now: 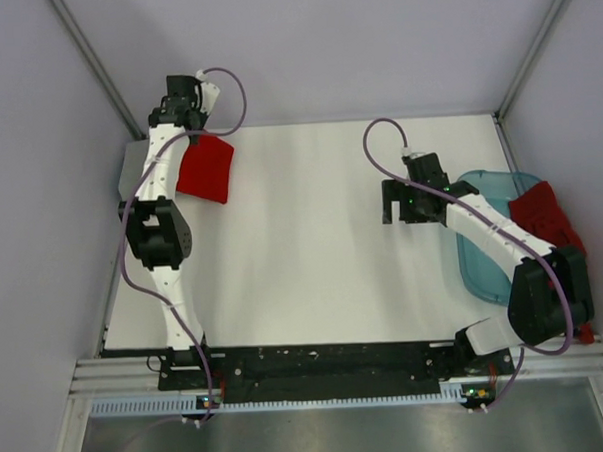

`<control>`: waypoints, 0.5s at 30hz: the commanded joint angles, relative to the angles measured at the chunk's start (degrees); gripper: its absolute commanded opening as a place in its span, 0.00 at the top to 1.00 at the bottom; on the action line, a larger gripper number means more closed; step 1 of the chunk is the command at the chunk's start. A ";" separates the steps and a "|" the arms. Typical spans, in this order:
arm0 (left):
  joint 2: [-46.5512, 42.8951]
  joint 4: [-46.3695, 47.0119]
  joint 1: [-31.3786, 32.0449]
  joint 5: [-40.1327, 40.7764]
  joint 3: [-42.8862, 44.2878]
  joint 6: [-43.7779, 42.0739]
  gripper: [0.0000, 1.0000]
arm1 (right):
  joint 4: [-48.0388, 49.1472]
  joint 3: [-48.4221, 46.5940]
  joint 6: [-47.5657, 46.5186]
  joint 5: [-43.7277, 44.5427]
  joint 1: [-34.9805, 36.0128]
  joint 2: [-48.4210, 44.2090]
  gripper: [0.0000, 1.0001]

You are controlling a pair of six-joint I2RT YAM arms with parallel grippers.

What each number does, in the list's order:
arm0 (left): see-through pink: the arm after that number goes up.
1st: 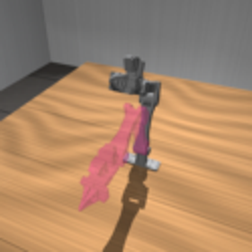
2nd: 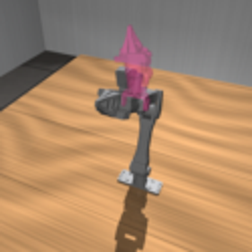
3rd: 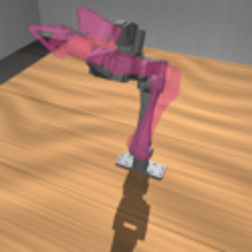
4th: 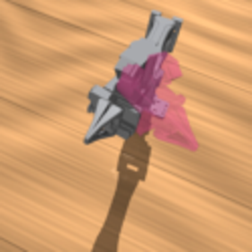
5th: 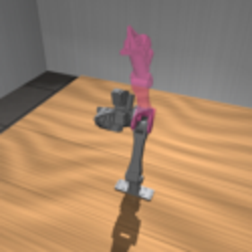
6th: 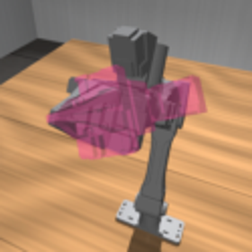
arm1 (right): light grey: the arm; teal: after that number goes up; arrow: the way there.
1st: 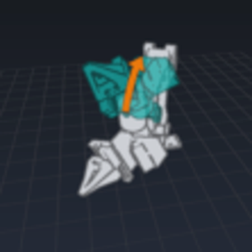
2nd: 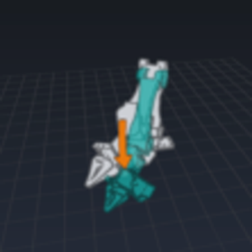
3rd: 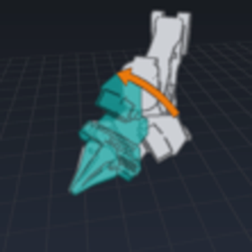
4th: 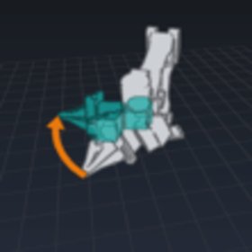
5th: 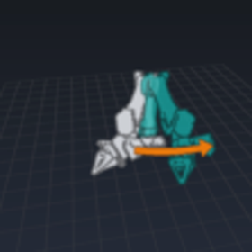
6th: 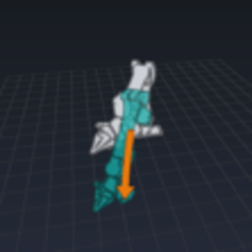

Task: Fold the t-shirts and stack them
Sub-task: Put the neatly folded tshirt into the corner of the board with the left arm

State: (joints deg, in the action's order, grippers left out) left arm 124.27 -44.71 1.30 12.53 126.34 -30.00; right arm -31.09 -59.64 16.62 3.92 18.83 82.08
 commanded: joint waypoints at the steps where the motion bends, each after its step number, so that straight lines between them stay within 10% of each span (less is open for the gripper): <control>1: -0.25 7.70 -0.86 4.25 3.73 -0.67 1.00 | -0.20 0.05 -1.07 1.96 -0.37 -3.07 0.01; 15: -2.89 14.91 -4.02 6.36 4.61 -2.96 1.00 | -0.55 1.10 -2.12 3.46 -0.29 -3.25 0.01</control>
State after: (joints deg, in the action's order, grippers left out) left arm 125.10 -35.29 -0.56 17.08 127.83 -32.10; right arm -31.97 -58.48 15.62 6.13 18.83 80.84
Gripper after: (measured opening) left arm 0.036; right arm 0.987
